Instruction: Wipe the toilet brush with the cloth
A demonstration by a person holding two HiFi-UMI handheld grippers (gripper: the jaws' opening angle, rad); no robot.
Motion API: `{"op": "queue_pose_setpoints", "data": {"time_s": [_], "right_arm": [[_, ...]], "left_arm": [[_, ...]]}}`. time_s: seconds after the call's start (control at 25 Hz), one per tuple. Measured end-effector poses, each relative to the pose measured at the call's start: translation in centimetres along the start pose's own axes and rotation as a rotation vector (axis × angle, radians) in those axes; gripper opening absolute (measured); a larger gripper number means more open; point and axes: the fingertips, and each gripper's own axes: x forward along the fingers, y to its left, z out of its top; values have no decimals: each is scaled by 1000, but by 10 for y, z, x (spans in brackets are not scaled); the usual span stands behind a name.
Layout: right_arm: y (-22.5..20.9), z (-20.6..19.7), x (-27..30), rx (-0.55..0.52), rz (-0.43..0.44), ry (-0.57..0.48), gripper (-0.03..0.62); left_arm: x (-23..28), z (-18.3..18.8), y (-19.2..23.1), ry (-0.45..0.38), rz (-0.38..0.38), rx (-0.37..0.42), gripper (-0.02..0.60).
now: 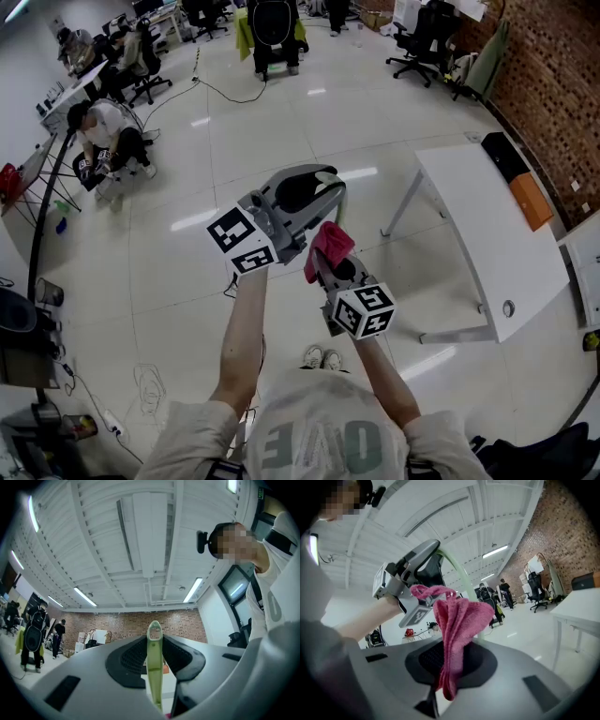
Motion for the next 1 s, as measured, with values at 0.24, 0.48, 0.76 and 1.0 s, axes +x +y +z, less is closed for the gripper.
{"op": "queue_pose_setpoints", "data": {"time_s": [0.24,0.48,0.76,1.0], "right_arm": [[8,48,-1,-49,6,-98,31],[13,82,-4,-192,9,-154,31],[15,74,-17,-240,13,-157,31],[-47,14,-55,-69,-85,-64,31]], "left_arm": [[-2,-25,-2,73,-3,-12,109],[3,-34,-6,60,-22,-78,109],[-3,-33,-3,27,-13,-105,109],[-16,-23,4,-72,-49,-119,109]]}}
